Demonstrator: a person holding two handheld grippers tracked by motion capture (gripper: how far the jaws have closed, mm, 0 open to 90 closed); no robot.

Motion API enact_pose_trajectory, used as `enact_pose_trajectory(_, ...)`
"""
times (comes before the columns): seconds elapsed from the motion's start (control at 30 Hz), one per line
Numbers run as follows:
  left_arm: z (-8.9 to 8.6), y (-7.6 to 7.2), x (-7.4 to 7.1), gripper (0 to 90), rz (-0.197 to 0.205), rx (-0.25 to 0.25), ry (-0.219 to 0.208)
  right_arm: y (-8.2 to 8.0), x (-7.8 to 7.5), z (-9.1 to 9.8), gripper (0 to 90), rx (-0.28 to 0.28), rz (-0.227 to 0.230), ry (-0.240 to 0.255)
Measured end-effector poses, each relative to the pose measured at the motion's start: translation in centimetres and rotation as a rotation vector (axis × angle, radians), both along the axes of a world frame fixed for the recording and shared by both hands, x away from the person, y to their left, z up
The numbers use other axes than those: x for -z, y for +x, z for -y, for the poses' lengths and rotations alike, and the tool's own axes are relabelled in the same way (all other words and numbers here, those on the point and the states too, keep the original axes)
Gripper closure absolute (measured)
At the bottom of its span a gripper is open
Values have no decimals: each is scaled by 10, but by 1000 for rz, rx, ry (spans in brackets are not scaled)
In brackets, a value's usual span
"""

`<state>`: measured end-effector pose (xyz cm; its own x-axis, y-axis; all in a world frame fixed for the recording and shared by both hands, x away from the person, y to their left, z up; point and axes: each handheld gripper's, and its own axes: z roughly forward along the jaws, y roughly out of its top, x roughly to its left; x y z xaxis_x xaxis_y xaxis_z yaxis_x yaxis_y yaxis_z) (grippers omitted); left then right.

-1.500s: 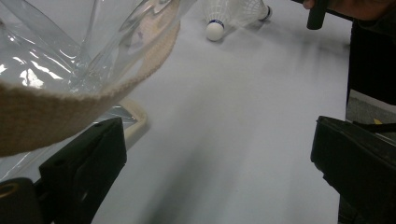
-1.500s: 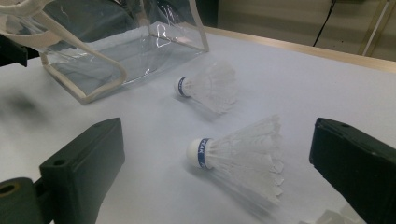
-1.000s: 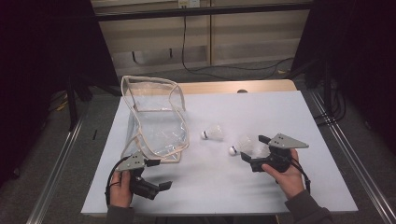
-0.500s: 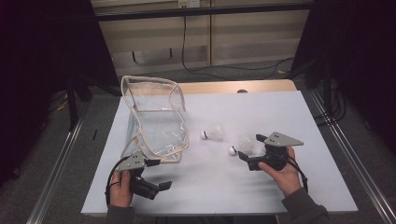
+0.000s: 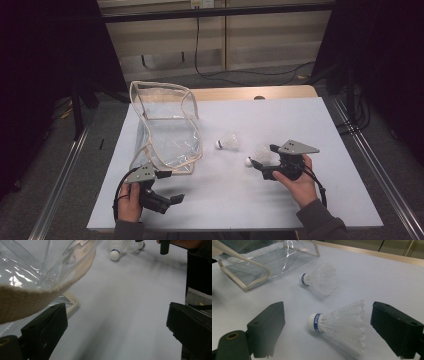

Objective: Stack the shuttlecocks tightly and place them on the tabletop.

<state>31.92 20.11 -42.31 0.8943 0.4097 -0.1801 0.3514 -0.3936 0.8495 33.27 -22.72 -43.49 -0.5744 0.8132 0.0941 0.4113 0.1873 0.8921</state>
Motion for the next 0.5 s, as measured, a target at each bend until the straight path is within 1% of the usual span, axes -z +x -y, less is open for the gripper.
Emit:
enact_pose_trajectory(0.23, 0, 0, 0, 35, 1, 1, -3, 4, 2, -2, 158, 28, -27, -7)
enact_pose_trajectory(0.43, 0, 0, 0, 35, 0, 4, -3, 5, 3, -3, 204, 30, -44, -3)
enact_pose_trajectory(0.5, 0, 0, 0, 35, -1, 3, -4, 5, 4, -4, 223, 30, -58, 10)
